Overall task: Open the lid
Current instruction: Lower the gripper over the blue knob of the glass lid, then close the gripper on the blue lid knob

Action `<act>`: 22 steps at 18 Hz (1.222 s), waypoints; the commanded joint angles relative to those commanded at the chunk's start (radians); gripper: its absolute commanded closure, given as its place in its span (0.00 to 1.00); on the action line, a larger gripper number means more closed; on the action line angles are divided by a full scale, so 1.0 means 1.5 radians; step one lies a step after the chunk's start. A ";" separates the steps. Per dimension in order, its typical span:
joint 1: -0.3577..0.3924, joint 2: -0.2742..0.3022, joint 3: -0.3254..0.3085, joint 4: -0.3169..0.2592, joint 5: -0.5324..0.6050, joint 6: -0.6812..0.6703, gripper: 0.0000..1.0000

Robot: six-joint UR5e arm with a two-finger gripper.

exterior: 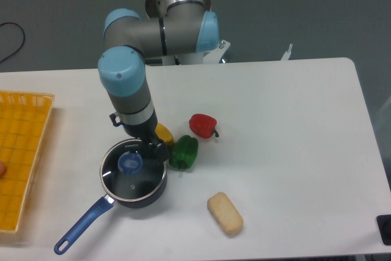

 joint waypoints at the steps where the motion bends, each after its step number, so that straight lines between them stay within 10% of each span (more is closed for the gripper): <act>1: -0.001 -0.003 0.000 0.000 0.000 0.000 0.00; 22: -0.036 -0.050 0.031 0.000 0.000 -0.054 0.00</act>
